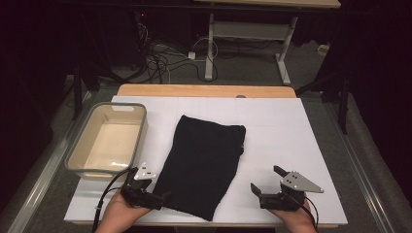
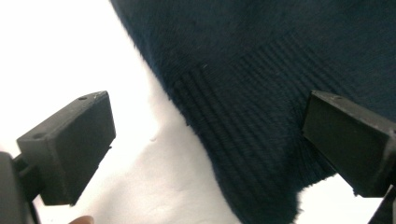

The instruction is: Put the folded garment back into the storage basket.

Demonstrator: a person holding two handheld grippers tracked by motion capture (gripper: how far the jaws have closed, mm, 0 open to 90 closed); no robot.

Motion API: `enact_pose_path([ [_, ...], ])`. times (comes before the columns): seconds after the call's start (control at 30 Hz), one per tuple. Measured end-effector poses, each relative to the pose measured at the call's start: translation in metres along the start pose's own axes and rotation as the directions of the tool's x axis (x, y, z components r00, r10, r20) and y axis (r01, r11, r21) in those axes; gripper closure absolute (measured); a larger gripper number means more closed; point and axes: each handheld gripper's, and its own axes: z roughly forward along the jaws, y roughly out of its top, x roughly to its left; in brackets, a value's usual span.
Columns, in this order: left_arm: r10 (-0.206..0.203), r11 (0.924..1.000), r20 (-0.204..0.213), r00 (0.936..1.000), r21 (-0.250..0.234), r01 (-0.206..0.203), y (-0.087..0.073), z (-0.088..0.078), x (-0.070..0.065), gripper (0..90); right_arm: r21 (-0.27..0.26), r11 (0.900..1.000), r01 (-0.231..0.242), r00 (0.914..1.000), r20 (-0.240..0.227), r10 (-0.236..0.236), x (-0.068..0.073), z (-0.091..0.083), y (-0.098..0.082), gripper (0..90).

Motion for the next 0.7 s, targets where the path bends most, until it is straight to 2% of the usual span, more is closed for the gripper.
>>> enact_pose_path([
  [0.13,-0.003,1.0000,0.010,0.9999,-0.006,0.003,0.001,-0.004,-0.004,2.8,0.004,1.000,-0.005,1.0000,-0.003,0.005,0.000,0.002,-0.001,0.0],
  [0.2,-0.006,0.9997,0.041,0.9991,-0.021,0.007,0.000,-0.008,-0.006,2.8,0.004,1.000,-0.016,0.9999,-0.005,0.016,0.000,0.003,-0.002,0.0],
  [0.3,-0.017,0.9998,0.046,0.9988,0.014,0.016,-0.001,-0.004,-0.004,4.0,0.007,1.000,-0.022,0.9997,-0.008,0.023,-0.002,0.005,-0.003,0.0],
  [0.4,-0.036,0.9986,0.074,0.9966,0.042,0.033,-0.002,0.002,0.000,6.6,0.020,1.000,-0.012,0.9999,-0.012,0.012,-0.003,0.008,-0.004,0.0],
  [0.47,-0.047,0.9976,0.078,0.9959,0.054,0.042,-0.003,0.003,-0.001,7.4,0.021,1.000,-0.009,0.9999,-0.011,0.010,-0.003,0.008,-0.004,0.0],
  [0.53,-0.059,0.9969,0.102,0.9930,0.058,0.053,-0.004,0.003,0.000,10.9,0.024,1.000,0.001,0.9999,-0.010,-0.001,-0.002,0.008,-0.004,0.0],
  [0.6,-0.096,0.9940,0.129,0.9871,0.065,0.088,-0.006,0.004,0.002,15.2,0.025,1.000,0.004,1.0000,-0.005,-0.004,-0.001,0.008,-0.004,0.0],
  [0.7,-0.108,0.9935,0.126,0.9862,0.050,0.102,-0.009,0.003,0.001,17.7,0.022,1.000,0.005,1.0000,-0.002,-0.005,0.000,0.006,-0.003,0.0],
])
